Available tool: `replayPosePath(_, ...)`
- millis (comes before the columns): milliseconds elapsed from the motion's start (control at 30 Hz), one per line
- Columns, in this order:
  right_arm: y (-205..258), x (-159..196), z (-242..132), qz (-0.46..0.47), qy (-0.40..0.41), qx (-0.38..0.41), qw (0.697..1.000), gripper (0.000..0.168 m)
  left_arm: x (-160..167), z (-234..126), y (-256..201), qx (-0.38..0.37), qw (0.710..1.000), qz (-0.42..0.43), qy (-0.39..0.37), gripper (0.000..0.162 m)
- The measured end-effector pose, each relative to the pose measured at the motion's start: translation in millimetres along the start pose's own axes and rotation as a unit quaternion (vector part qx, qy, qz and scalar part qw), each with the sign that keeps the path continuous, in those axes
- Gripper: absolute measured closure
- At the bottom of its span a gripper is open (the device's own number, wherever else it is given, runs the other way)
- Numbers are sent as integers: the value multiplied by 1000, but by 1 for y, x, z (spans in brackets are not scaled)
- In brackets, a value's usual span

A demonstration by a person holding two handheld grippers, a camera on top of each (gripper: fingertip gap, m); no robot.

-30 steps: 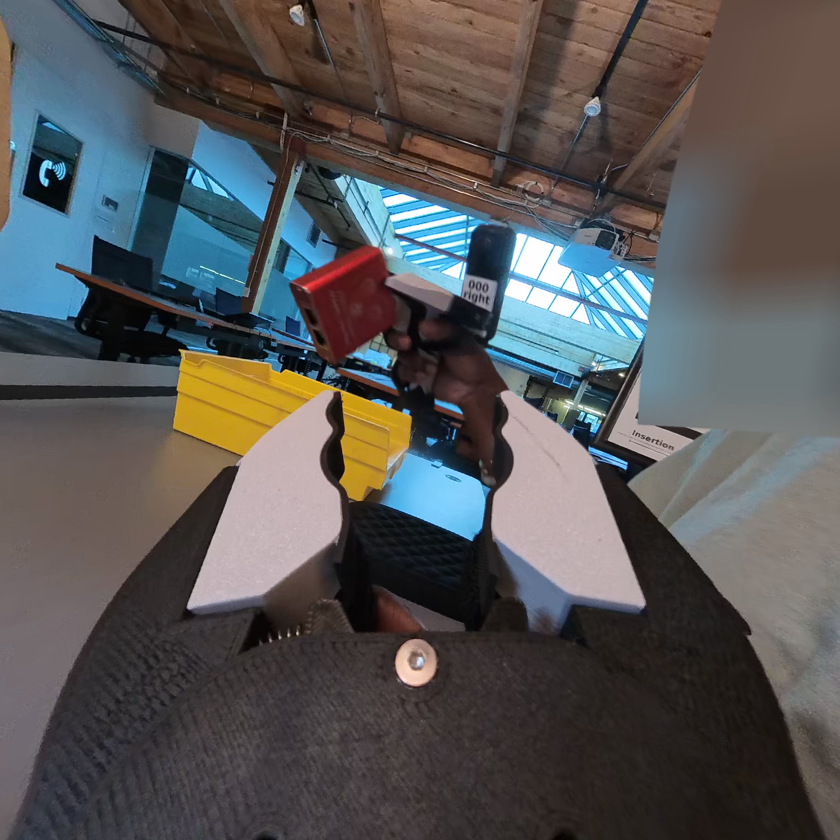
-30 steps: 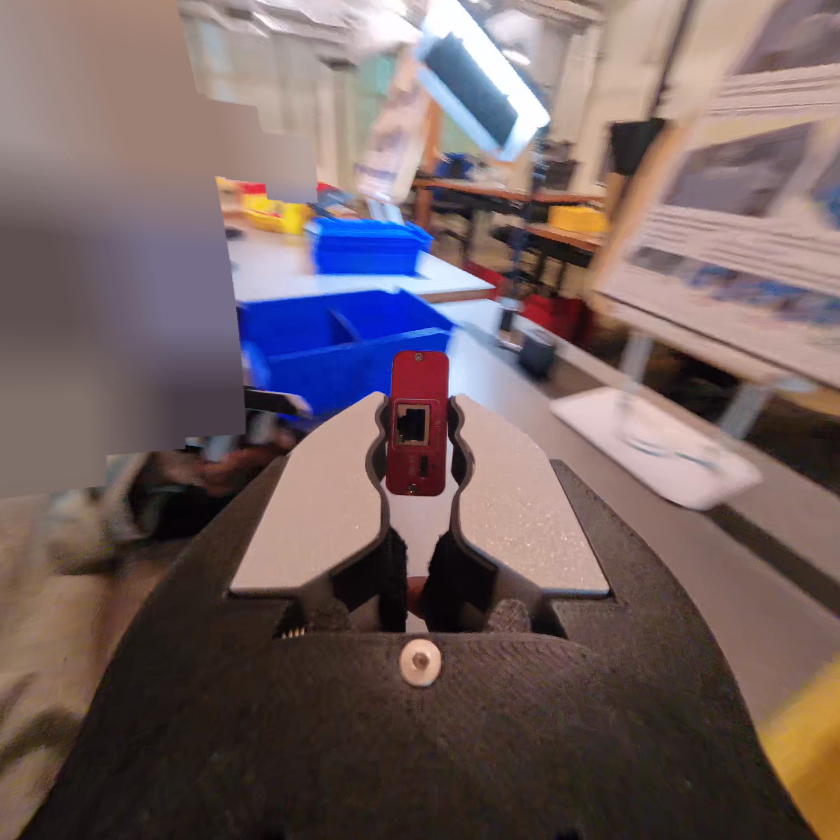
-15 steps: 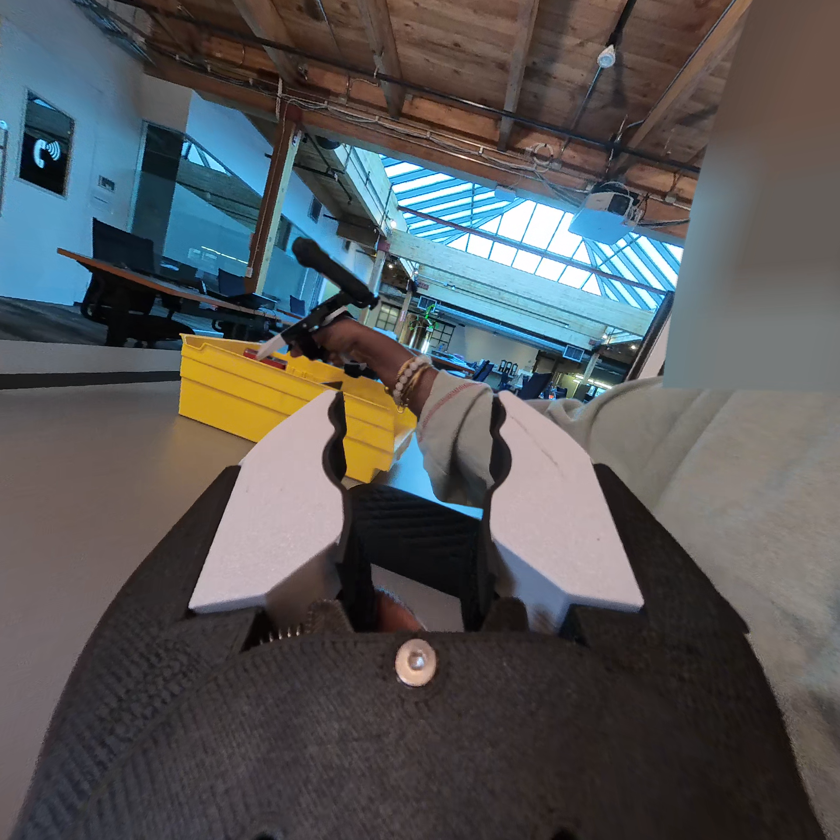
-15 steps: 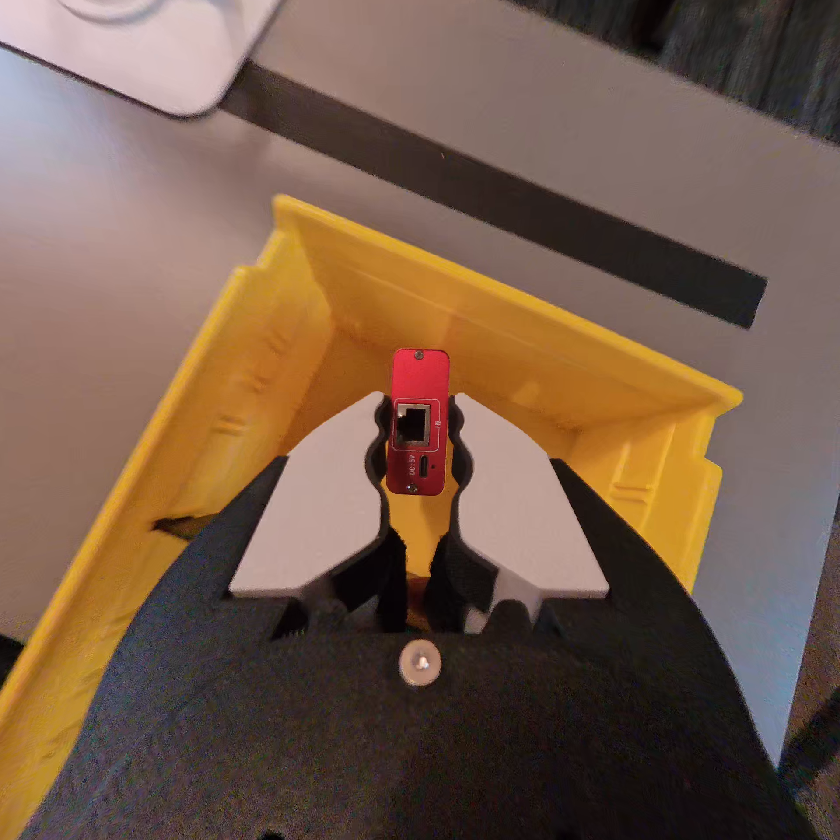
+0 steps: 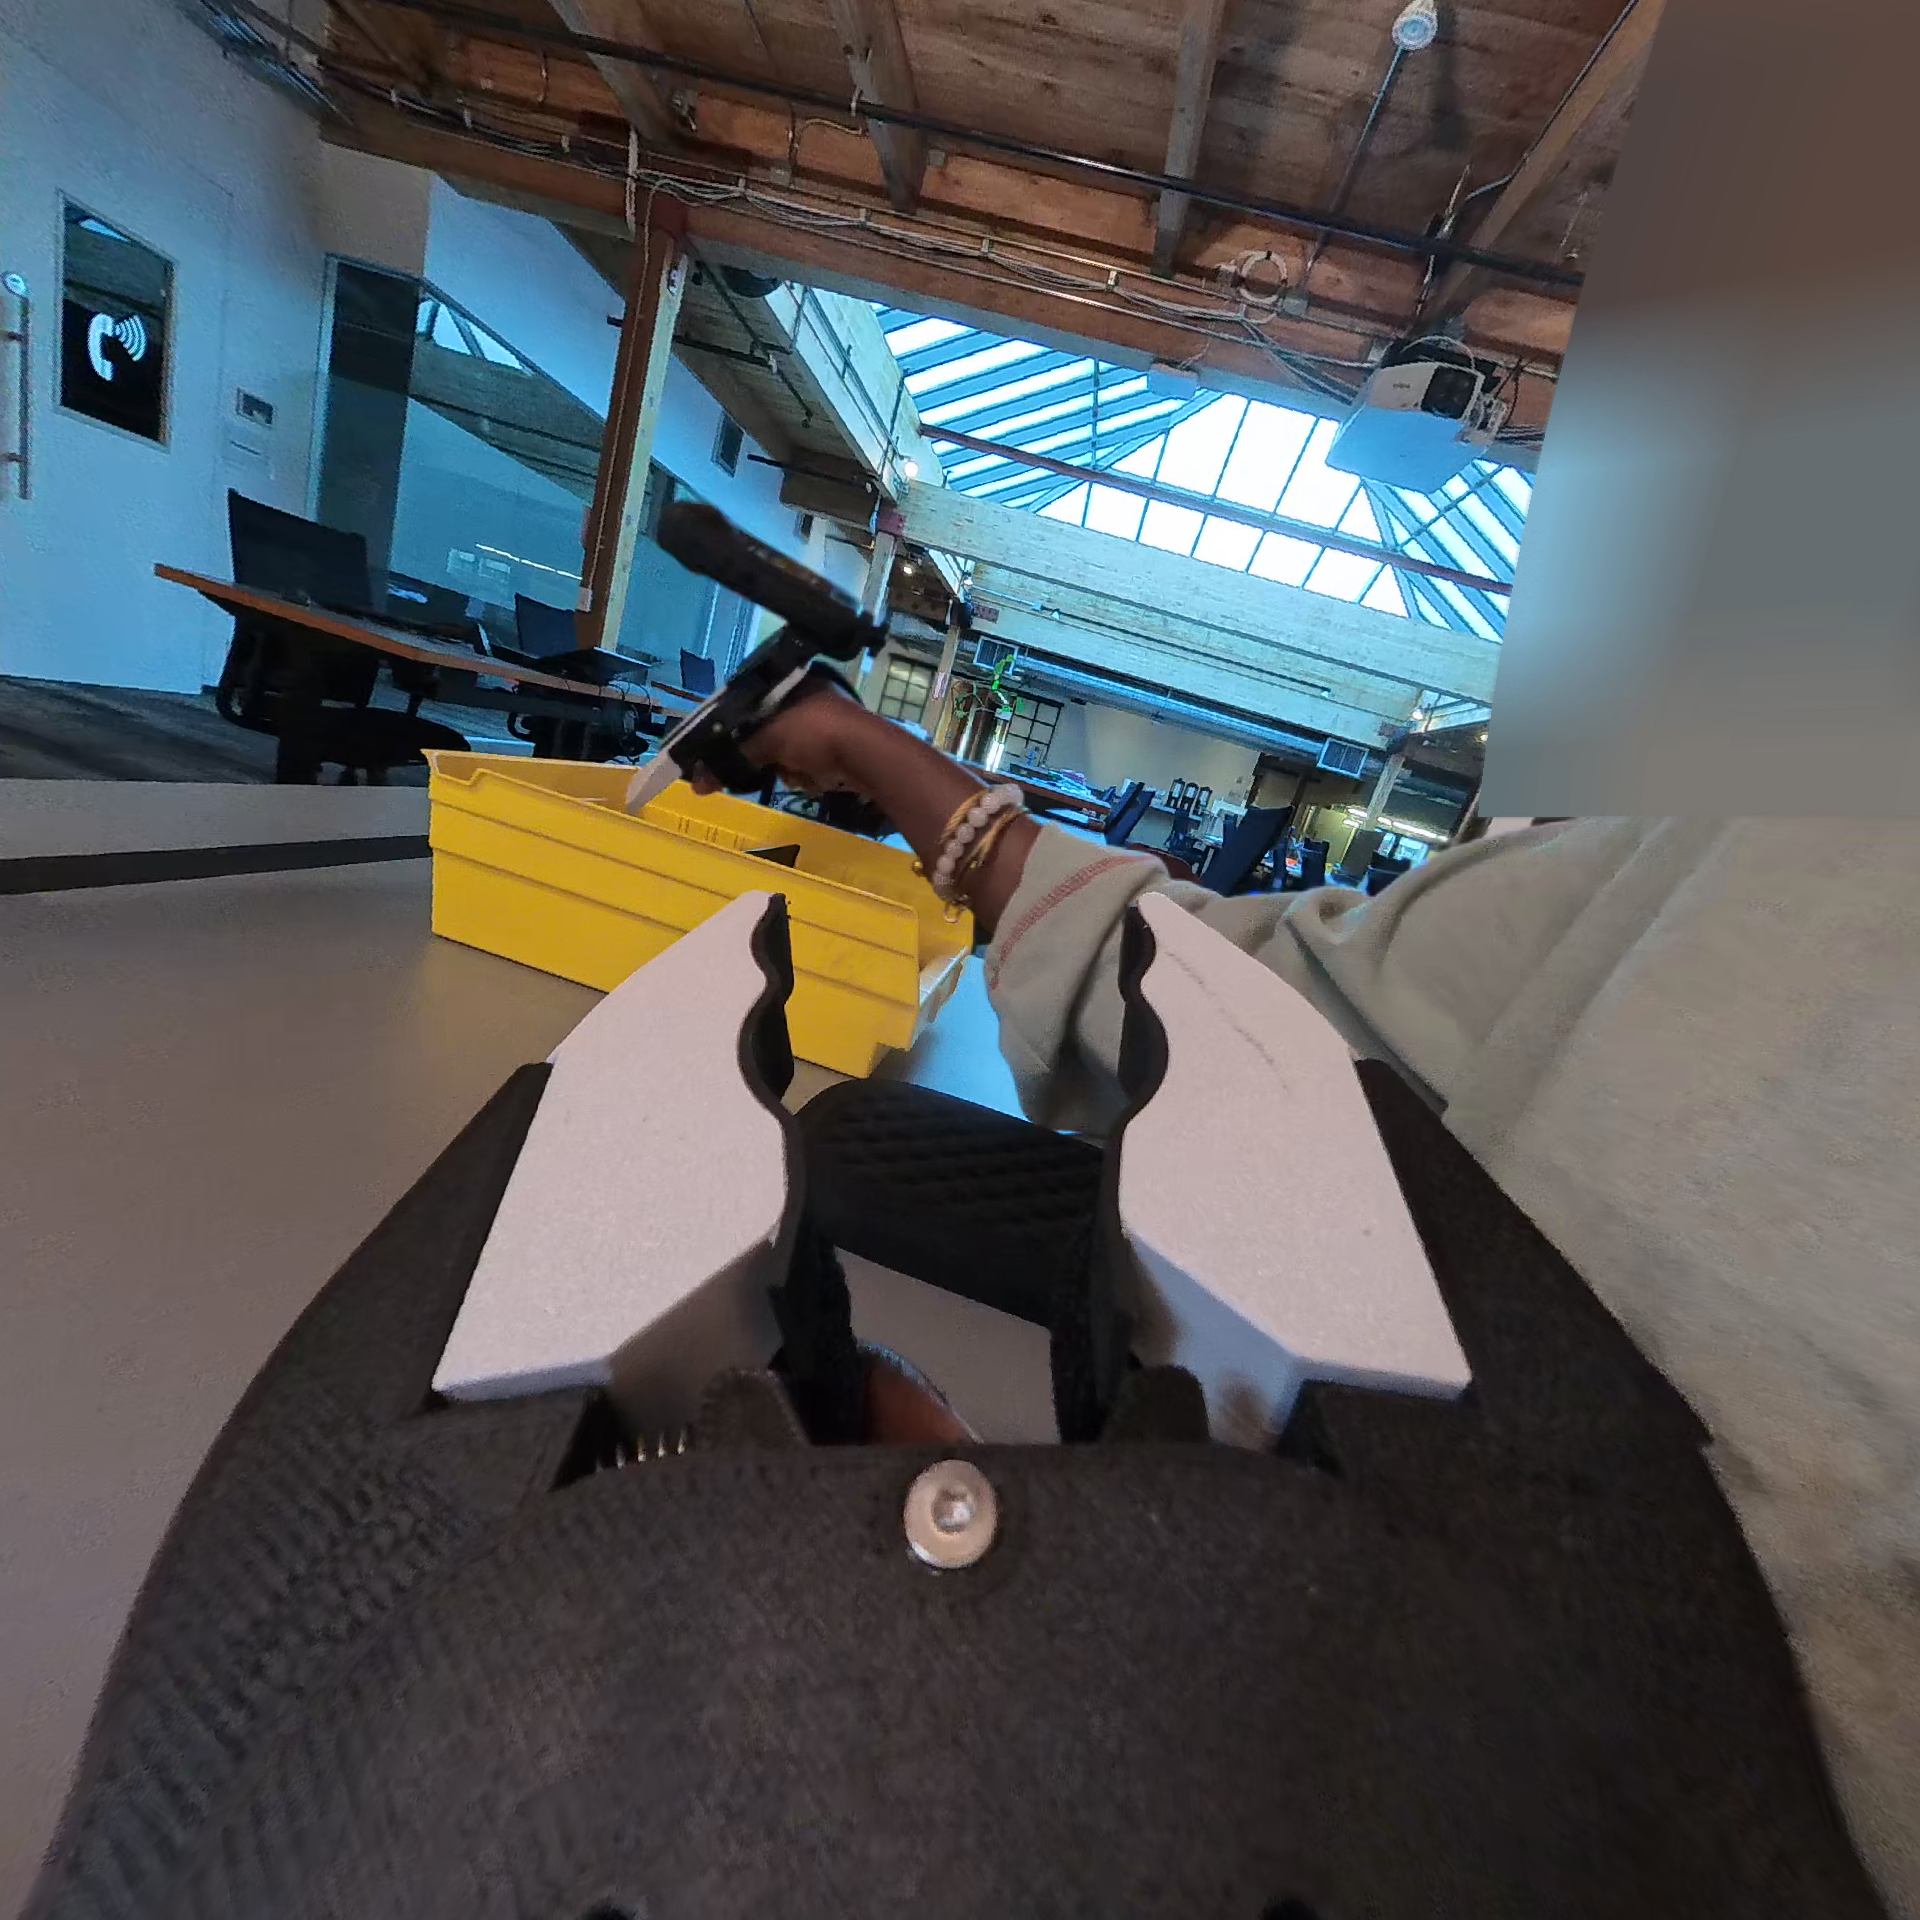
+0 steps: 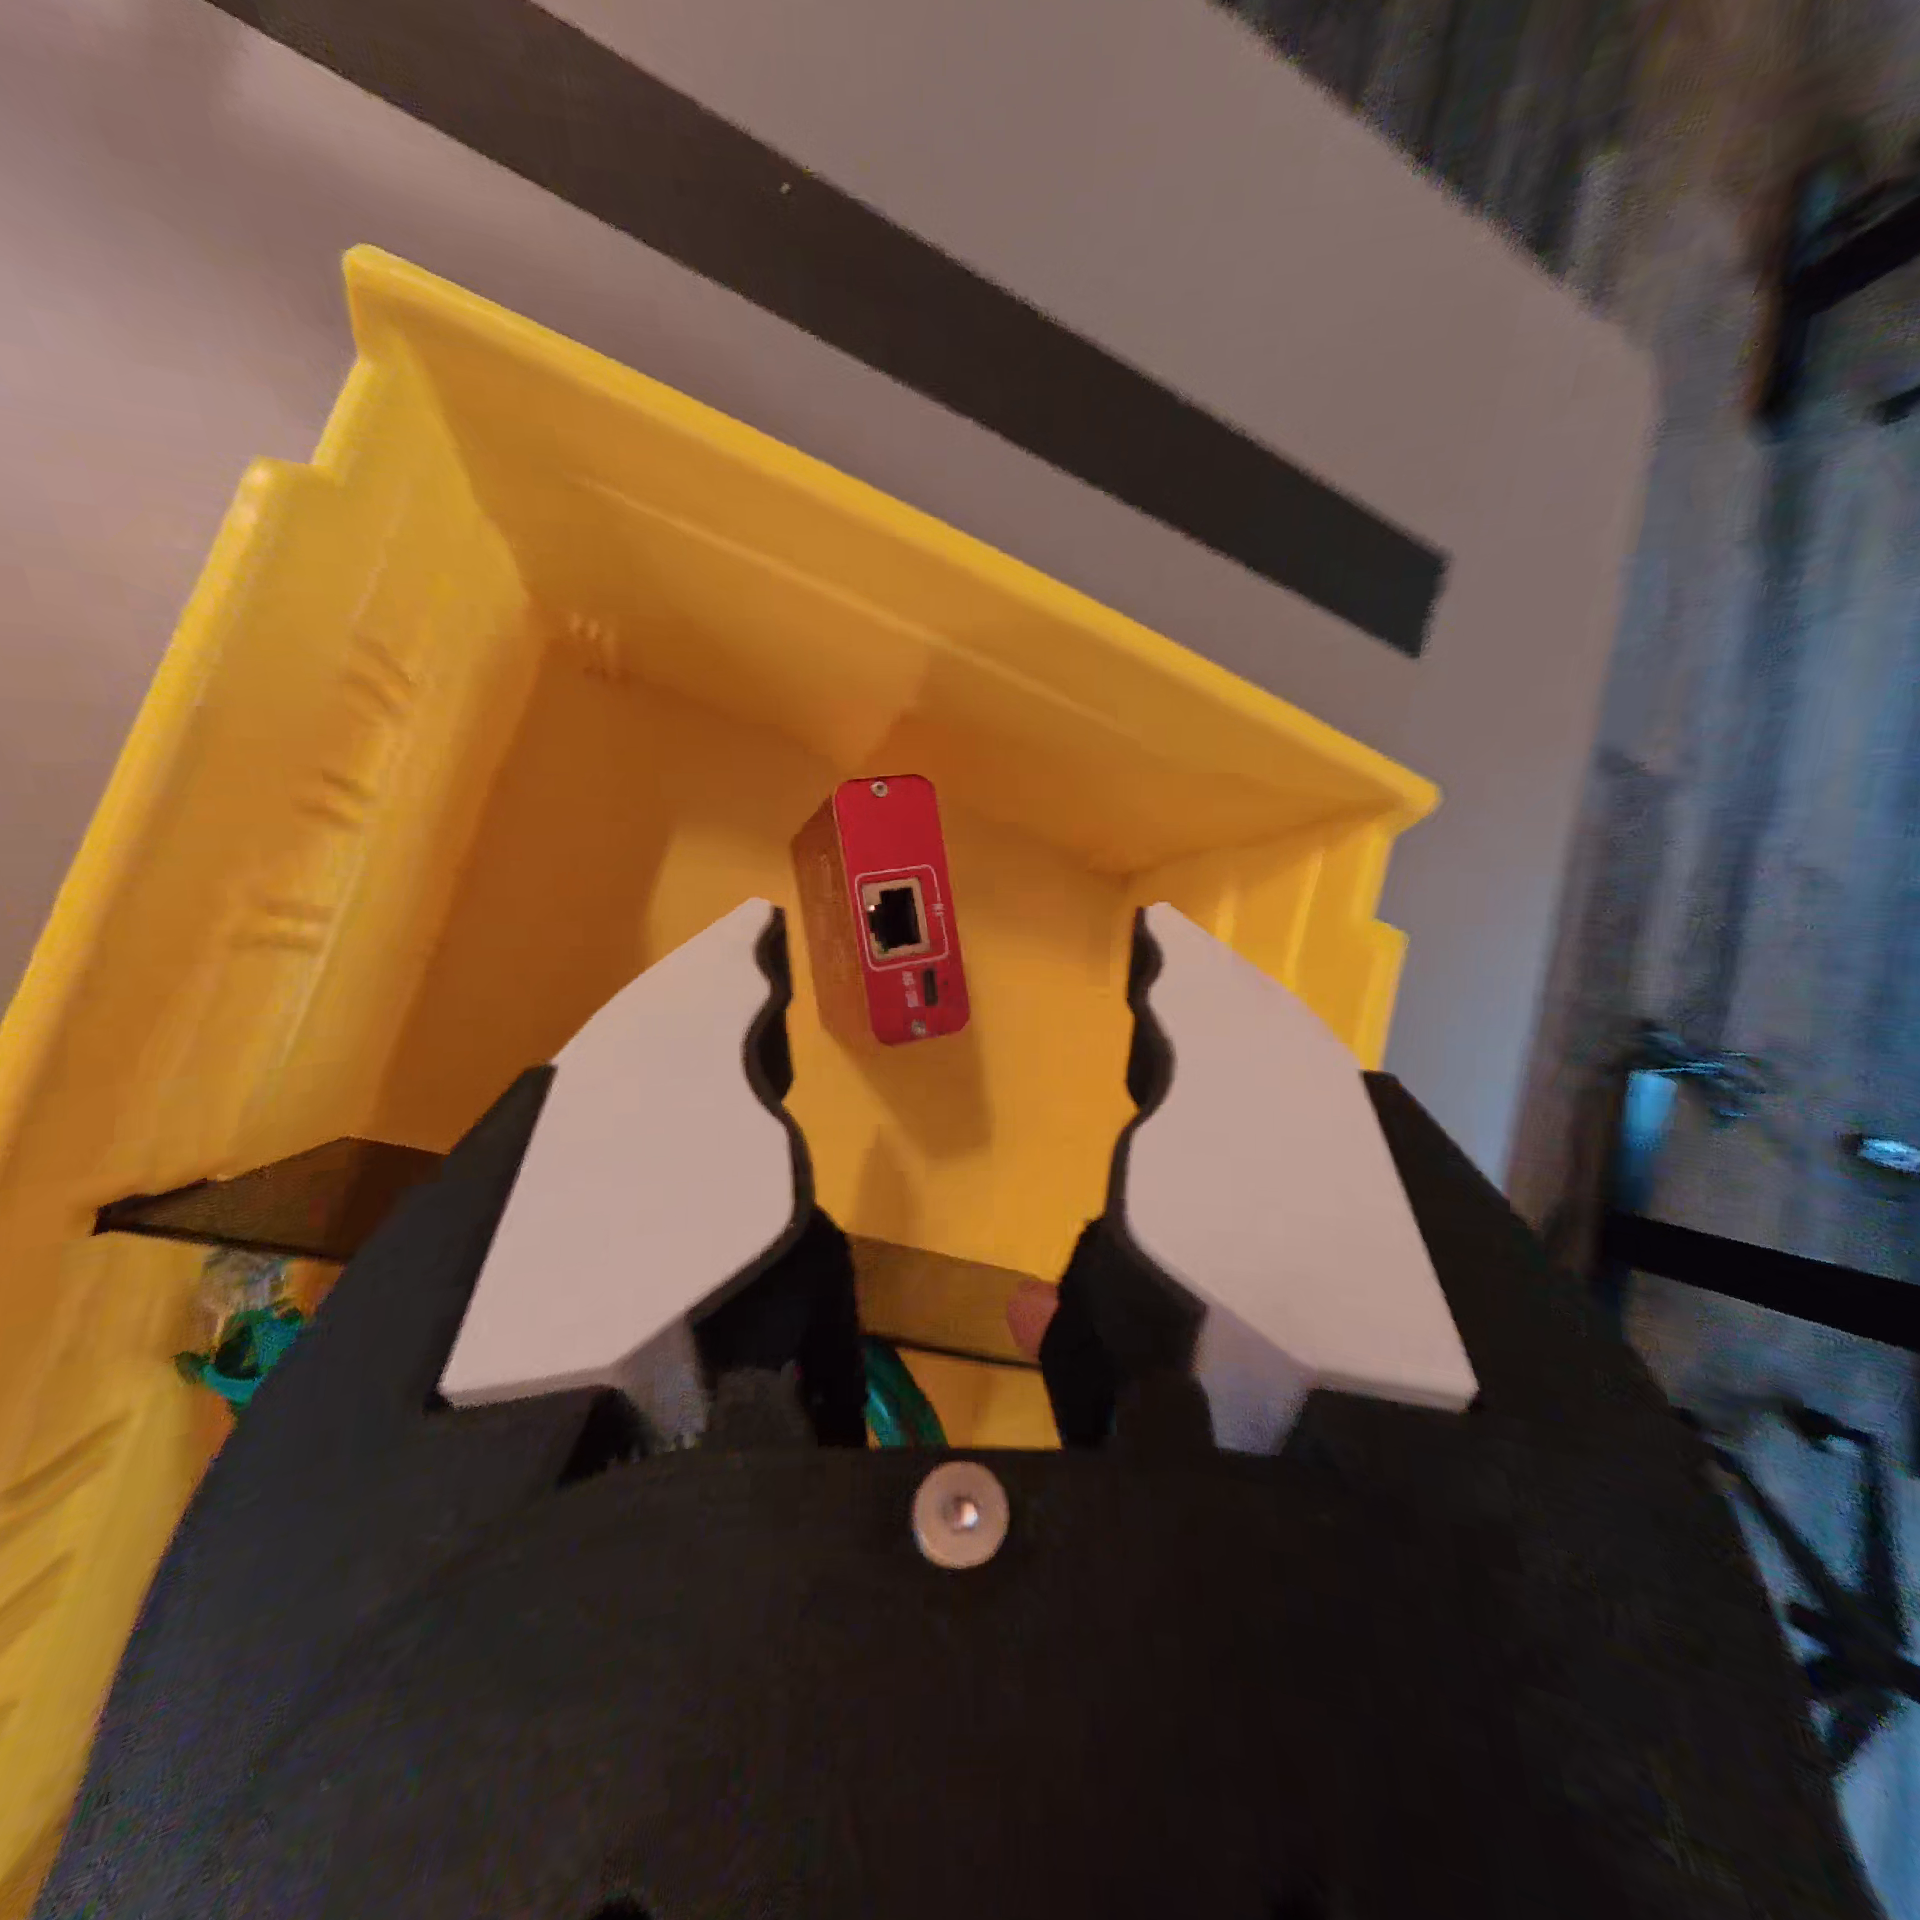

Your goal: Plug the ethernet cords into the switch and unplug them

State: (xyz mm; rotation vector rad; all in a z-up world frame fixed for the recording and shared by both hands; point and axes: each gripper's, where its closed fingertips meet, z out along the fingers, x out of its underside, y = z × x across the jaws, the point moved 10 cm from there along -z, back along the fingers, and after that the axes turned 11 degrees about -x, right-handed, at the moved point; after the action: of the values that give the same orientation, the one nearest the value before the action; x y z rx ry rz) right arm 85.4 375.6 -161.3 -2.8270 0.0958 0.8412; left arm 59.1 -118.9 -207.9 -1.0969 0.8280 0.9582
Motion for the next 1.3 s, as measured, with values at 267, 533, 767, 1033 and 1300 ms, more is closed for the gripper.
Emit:
replayPosePath(267, 67, 5, -67, -62, -88, 106, 989, 57, -2, -1, -3, -6, 1000, 5, -5, 102)
replayPosePath(533, 144, 74, -102, -20, -221, 3, 975, 41, -55, -29, -8, -141, 981, 130, 9, 93)
replayPosePath(767, 177, 130, -69, 41, -203, -66, 976, 78, -107, -98, 13, -370, 884, 276, 81, 74)
replayPosePath(1033, 178, 130, -48, 12, -149, -50, 988, 128, -76, -126, 60, -419, 845, 202, 263, 88)
replayPosePath(1300, 184, 104, -35, -40, -124, -32, 991, 148, -63, -118, 75, -450, 851, 169, 210, 122)
